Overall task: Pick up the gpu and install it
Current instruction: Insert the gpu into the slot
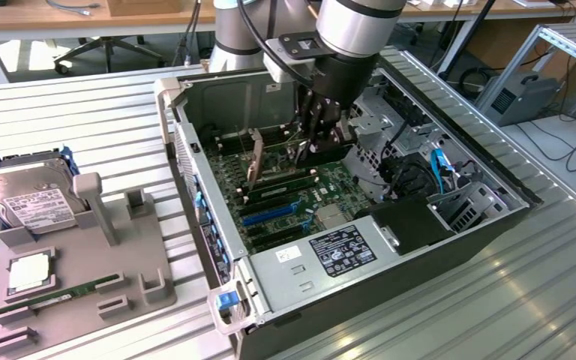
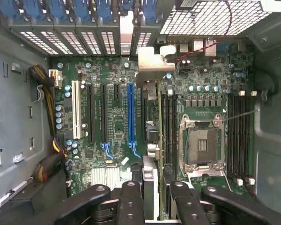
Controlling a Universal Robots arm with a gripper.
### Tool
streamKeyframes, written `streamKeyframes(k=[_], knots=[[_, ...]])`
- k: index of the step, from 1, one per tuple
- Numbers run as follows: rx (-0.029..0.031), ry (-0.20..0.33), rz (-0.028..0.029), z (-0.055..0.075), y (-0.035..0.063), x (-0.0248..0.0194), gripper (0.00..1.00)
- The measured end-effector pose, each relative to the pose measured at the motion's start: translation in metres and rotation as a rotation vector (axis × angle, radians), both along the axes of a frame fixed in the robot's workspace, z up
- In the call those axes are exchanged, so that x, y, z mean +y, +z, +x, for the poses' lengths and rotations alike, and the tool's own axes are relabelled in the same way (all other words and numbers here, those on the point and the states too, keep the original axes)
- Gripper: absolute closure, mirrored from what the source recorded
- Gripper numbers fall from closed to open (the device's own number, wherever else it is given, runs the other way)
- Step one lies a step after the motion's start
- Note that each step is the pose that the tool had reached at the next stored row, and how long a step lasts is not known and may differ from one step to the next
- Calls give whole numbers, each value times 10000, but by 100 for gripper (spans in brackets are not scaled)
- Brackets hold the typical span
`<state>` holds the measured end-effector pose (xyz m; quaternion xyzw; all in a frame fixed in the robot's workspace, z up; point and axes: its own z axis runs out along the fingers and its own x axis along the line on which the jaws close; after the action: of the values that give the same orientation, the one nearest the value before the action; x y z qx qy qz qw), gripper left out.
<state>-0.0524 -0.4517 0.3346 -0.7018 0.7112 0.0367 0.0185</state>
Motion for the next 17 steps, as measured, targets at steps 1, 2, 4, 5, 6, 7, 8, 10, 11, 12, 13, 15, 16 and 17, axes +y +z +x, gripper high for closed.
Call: streamKeyframes(k=[1, 2, 4, 5, 6, 7, 8, 10, 11, 12, 13, 15, 16, 17], knots=[[0, 0, -1, -3, 0, 0, 73], [1, 2, -1, -5, 0, 0, 73], [0, 3, -1, -11, -1, 0, 73], [0, 4, -1, -16, -1, 0, 73], [0, 4, -2, -19, -1, 0, 73], [0, 4, -2, -22, -2, 0, 73], [0, 5, -2, -27, -2, 0, 73], [0, 7, -3, -32, -2, 0, 73], [0, 7, -4, -35, -2, 0, 73], [0, 8, -4, -38, -3, 0, 73], [0, 8, -5, -41, -3, 0, 73], [1, 9, -6, -45, -3, 0, 73], [0, 10, -6, -47, -3, 0, 73], [0, 10, -8, -50, -3, 0, 73]])
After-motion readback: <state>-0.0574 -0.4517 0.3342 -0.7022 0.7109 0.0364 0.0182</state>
